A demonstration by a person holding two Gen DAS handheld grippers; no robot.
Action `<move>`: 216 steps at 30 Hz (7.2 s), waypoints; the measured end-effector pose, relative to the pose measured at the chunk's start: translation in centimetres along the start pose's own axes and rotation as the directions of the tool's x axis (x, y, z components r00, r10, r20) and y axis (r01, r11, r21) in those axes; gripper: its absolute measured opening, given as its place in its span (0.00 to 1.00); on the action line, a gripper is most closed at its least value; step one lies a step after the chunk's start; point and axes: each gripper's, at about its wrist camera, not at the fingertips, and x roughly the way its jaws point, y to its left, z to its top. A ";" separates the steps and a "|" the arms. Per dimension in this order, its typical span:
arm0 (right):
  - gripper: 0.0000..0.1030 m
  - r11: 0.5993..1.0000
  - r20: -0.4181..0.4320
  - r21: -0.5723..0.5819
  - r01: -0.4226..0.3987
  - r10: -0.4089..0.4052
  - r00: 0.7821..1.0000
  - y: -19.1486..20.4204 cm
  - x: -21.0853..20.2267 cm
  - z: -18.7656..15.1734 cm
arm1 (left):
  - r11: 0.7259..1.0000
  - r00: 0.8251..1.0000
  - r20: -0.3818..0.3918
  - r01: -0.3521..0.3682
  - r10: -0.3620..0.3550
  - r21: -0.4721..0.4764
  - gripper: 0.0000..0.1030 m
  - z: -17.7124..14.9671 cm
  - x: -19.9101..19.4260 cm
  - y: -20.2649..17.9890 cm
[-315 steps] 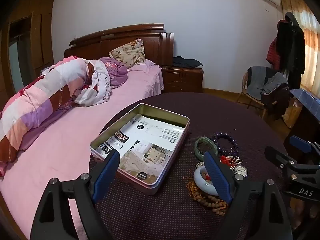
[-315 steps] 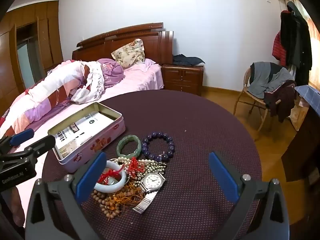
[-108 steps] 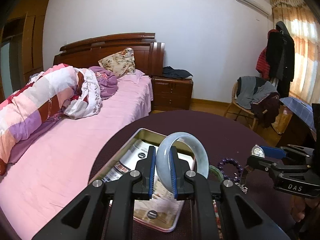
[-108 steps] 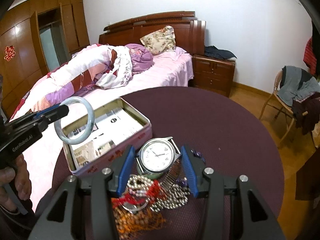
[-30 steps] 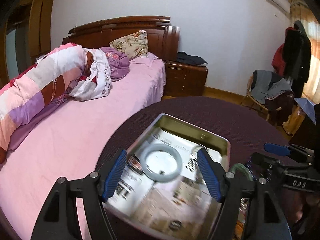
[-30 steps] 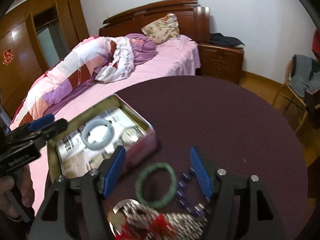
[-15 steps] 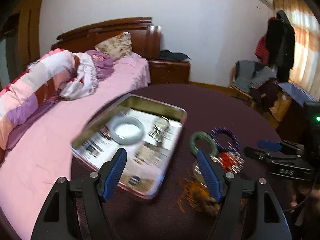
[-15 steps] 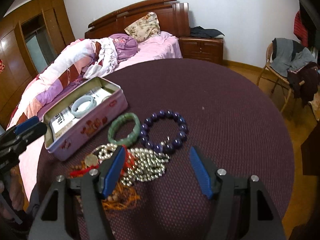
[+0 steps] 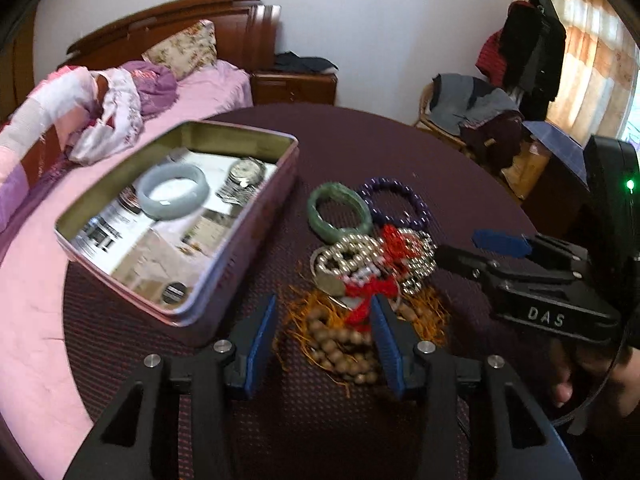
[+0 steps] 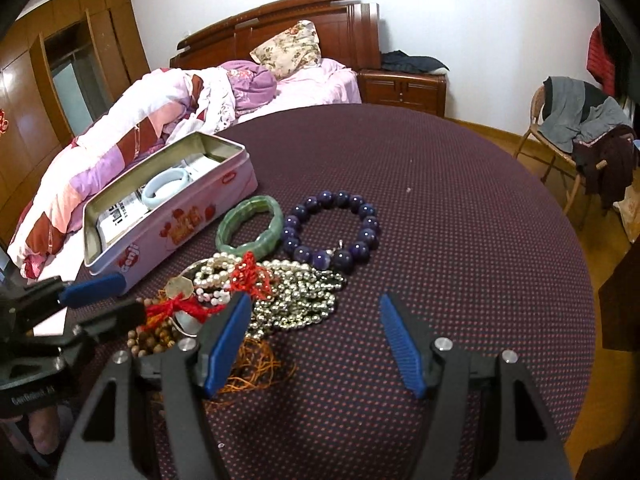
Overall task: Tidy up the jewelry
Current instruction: 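Withdraw both grippers from the tin back over the jewelry pile, then grasp the wooden bead string with the left gripper while the right gripper grasps a red tassel, then lift the wooden bead string and red tassel and carry both toward the tin, then lower the bead string and tassel into the tin and open both grippers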
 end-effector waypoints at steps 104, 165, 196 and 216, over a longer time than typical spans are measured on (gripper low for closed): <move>0.09 0.987 0.118 -0.057 -0.151 0.157 0.981 3.8 -1.4 1.6 | 0.996 0.980 0.198 -0.029 0.011 0.085 0.06 2.1 -5.5 1.4; 0.09 0.929 0.091 -0.223 -0.296 0.322 0.942 13.8 3.7 8.8 | 0.965 0.939 0.227 -0.241 0.258 -0.099 0.06 7.3 -3.8 12.8; 0.09 0.933 -0.015 -0.197 -0.302 0.305 0.952 13.3 6.9 6.5 | 0.983 0.974 0.134 -0.180 0.184 -0.044 0.06 5.1 -1.3 11.7; 0.11 0.933 -0.031 -0.199 -0.300 0.300 0.953 13.8 7.3 5.8 | 0.982 0.972 0.137 -0.188 0.191 -0.033 0.08 4.3 -2.0 11.6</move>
